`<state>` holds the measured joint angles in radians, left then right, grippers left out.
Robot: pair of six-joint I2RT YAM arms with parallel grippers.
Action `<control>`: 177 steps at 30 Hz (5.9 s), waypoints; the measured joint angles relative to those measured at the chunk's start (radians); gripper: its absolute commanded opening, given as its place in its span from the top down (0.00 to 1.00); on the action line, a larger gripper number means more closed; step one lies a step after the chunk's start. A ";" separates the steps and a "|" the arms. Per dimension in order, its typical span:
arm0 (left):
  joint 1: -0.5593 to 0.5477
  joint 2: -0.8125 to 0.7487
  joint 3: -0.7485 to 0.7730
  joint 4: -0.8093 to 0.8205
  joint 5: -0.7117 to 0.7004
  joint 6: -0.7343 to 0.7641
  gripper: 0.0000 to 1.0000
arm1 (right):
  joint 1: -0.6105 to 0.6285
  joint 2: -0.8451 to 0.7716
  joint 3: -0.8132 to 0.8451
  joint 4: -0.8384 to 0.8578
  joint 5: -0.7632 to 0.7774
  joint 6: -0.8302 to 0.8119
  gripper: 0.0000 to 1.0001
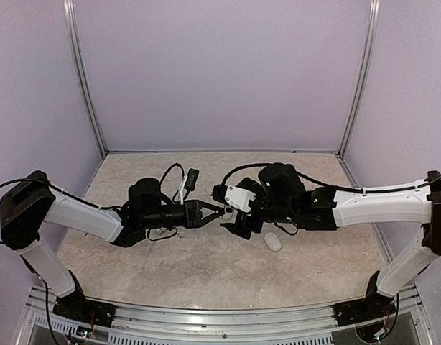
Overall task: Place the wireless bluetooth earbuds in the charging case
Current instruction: Pass from the right arm to the left, then pass from the left arm to the right, then open the charging case.
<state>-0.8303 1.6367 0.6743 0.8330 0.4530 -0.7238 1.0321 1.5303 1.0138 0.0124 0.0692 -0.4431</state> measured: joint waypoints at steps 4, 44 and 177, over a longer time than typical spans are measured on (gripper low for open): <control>0.027 -0.019 0.000 -0.056 0.021 0.080 0.85 | -0.001 -0.067 -0.046 0.016 -0.017 0.020 0.01; -0.231 -0.370 0.185 -0.725 -0.032 0.903 0.85 | -0.008 -0.442 -0.189 -0.156 -0.432 0.312 0.00; -0.260 -0.452 0.055 -0.460 -0.179 0.838 0.46 | 0.033 -0.405 -0.119 -0.315 -0.578 0.172 1.00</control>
<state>-1.0901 1.1847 0.7296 0.3725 0.2741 0.1139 1.0653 1.1255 0.8951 -0.3031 -0.5091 -0.2710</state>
